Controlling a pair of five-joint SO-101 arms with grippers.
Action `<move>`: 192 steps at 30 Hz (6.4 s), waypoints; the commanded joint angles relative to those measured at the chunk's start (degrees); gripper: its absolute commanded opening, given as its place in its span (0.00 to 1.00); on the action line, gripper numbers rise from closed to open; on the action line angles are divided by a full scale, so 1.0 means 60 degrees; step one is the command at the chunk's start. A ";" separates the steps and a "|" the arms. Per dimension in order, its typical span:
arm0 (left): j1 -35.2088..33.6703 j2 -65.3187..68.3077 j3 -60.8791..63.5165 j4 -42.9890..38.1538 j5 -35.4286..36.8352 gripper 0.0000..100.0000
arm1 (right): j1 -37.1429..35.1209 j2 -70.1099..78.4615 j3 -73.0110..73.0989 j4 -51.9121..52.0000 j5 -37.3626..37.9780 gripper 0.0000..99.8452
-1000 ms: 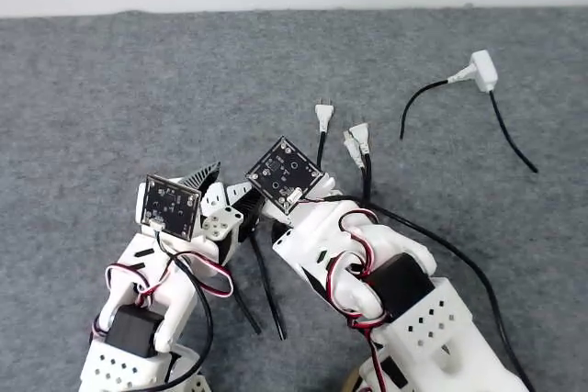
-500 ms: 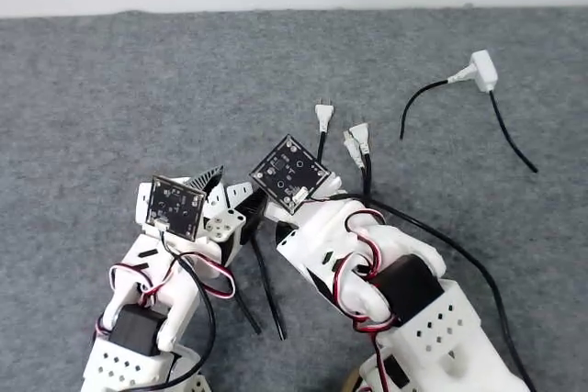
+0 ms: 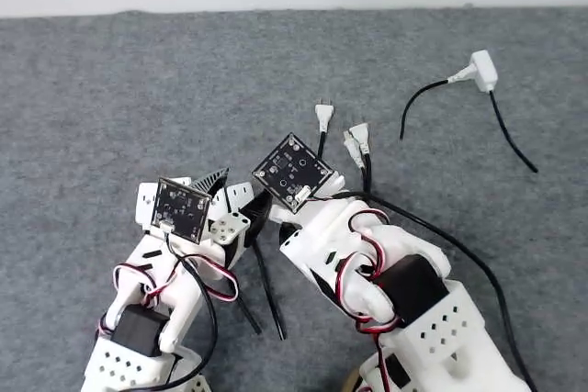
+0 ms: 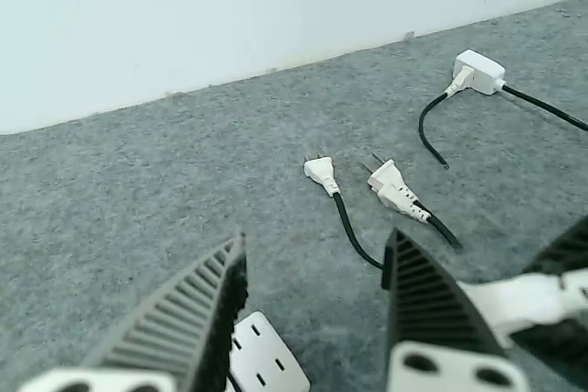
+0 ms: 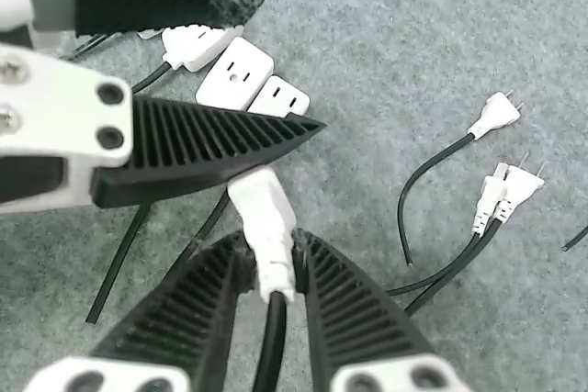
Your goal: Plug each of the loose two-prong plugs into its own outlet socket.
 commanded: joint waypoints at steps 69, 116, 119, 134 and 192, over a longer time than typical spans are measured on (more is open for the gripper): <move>-0.1919 -0.0015 -0.0110 -0.0454 0.1201 0.24 | 0.0564 -0.0564 -0.0322 -0.0418 0.0615 0.01; -0.3238 -0.0029 -0.0374 -0.0952 0.0542 0.24 | -0.0432 0.5150 0.0117 -0.5209 0.0527 0.19; -0.3560 0.0015 -0.0330 -0.1158 0.0542 0.24 | -0.0432 0.5810 -0.0440 -0.5018 0.0527 0.21; -0.4542 -0.0029 -0.0711 -0.0864 -0.0938 0.24 | -0.0564 0.8095 -0.2505 -0.5062 0.0615 0.25; -0.7868 -0.0029 -0.2762 0.2242 -0.1392 0.24 | -0.2161 1.3048 -0.7253 -0.4212 0.1040 0.25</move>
